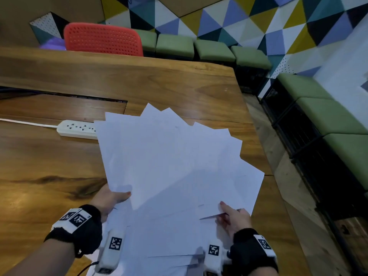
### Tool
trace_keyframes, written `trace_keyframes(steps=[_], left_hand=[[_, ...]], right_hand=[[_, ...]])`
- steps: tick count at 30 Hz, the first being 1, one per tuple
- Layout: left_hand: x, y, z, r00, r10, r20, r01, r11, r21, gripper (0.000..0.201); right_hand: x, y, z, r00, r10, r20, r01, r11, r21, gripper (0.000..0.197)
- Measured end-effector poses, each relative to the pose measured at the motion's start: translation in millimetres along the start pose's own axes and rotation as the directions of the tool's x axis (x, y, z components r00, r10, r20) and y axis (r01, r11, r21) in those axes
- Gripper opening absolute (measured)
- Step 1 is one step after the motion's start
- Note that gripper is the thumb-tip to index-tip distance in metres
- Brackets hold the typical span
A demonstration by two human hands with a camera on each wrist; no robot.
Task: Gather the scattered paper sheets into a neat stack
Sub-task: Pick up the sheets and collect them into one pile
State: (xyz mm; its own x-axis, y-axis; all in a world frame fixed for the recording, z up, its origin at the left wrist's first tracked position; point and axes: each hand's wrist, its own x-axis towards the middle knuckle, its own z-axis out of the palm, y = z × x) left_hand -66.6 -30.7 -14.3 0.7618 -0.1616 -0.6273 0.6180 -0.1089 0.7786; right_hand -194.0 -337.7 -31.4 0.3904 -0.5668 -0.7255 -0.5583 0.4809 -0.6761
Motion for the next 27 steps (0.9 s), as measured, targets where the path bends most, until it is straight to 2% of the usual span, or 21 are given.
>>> trace_keyframes(steps=[1,4,6,8,12,16,18,20,22,23,25,27], left_hand=[[-0.7,1.1,0.7,1.000,0.020,0.006,-0.020,0.999,0.030,0.042],[-4.4,6.4,2.5,0.996,0.089,0.003,-0.089,0.994,0.070,0.042],[-8.2,11.0,-0.6,0.995,0.098,0.011,-0.099,0.993,0.060,0.042],[-10.2,12.8,-9.0,0.995,0.095,0.033,-0.096,0.995,0.033,0.046],[-16.2,13.2,-19.3,0.995,0.078,0.058,-0.079,0.997,0.012,0.046],[-20.3,11.3,-10.9,0.993,0.024,0.119,-0.032,0.998,0.063,0.036],[-22.0,11.1,-5.9,0.989,0.005,0.145,-0.016,0.997,0.074,0.035],[-22.4,9.5,-4.1,0.990,0.004,0.139,-0.013,0.998,0.065,0.036],[-21.5,7.1,-5.5,0.993,0.008,0.120,-0.014,0.998,0.053,0.036],[-21.4,6.7,-6.8,0.994,0.009,0.110,-0.014,0.999,0.049,0.036],[-22.1,6.9,-9.4,0.995,0.012,0.103,-0.017,0.999,0.046,0.035],[-24.9,8.0,-9.9,0.994,0.016,0.113,-0.021,0.999,0.045,0.034]], right_hand=[[0.4,1.2,5.8,1.000,-0.017,-0.025,0.016,1.000,-0.016,0.025],[-3.7,-9.3,18.8,0.971,-0.201,-0.127,0.178,0.968,-0.177,0.025],[-6.2,-24.7,16.0,0.951,-0.288,-0.115,0.252,0.933,-0.258,0.036],[0.0,-40.6,6.0,0.942,-0.331,-0.062,0.294,0.897,-0.330,0.035],[7.4,-68.7,-9.9,0.940,-0.324,0.105,0.337,0.841,-0.423,0.017],[9.6,-86.4,6.6,0.916,-0.331,0.226,0.395,0.843,-0.366,0.004],[6.7,-89.1,17.4,0.908,-0.355,0.223,0.406,0.876,-0.258,0.015],[-2.3,-82.6,26.2,0.912,-0.352,0.209,0.369,0.928,-0.049,0.025],[-11.4,-62.0,33.0,0.924,-0.305,0.232,0.306,0.951,0.030,0.019],[-17.0,-50.1,35.9,0.925,-0.303,0.232,0.323,0.945,-0.055,0.015],[-20.9,-32.9,36.5,0.921,-0.330,0.209,0.374,0.899,-0.227,0.021],[-20.2,-32.6,33.8,0.906,-0.372,0.203,0.421,0.848,-0.322,0.016]])
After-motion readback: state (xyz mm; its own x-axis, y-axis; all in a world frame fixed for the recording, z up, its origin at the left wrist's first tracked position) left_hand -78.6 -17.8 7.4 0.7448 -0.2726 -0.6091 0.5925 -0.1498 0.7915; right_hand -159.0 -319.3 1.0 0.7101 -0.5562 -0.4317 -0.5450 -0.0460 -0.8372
